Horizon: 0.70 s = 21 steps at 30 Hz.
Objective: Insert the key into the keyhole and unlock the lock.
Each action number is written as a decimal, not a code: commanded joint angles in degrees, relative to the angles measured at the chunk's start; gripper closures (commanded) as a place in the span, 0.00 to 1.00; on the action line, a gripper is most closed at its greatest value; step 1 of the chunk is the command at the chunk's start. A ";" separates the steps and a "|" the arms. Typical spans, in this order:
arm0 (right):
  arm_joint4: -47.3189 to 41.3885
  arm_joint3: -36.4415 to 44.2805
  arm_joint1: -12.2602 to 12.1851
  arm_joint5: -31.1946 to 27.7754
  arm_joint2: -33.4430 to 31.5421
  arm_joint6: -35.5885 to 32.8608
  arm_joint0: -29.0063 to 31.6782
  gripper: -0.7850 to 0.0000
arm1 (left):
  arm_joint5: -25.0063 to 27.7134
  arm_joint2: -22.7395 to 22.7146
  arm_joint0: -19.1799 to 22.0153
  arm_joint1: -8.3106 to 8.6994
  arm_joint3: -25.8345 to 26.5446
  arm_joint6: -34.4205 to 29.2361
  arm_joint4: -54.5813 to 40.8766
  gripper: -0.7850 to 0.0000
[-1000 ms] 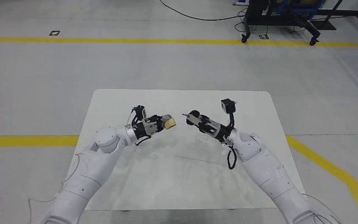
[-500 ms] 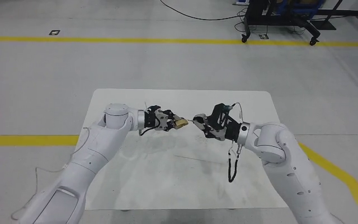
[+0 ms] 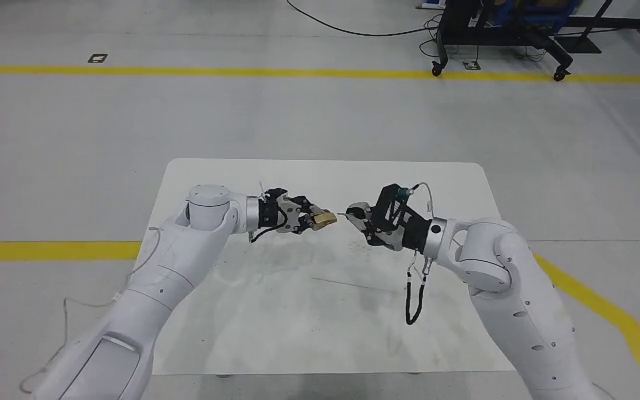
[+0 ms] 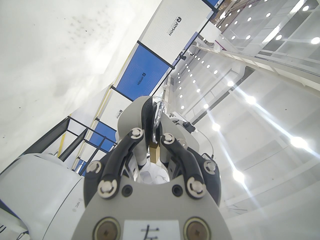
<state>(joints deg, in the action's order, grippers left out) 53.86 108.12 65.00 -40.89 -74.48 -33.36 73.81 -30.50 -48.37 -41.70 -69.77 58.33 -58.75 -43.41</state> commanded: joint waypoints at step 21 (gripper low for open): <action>47.38 15.30 -1.04 -3.56 12.88 -1.98 0.74 1.00 | -0.04 2.51 0.92 -1.97 -3.39 -2.08 -2.31 1.00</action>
<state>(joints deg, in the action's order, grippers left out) 99.41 123.28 63.91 -44.91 -62.45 -34.68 74.52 -30.58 -45.93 -40.87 -71.67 55.12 -60.77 -45.73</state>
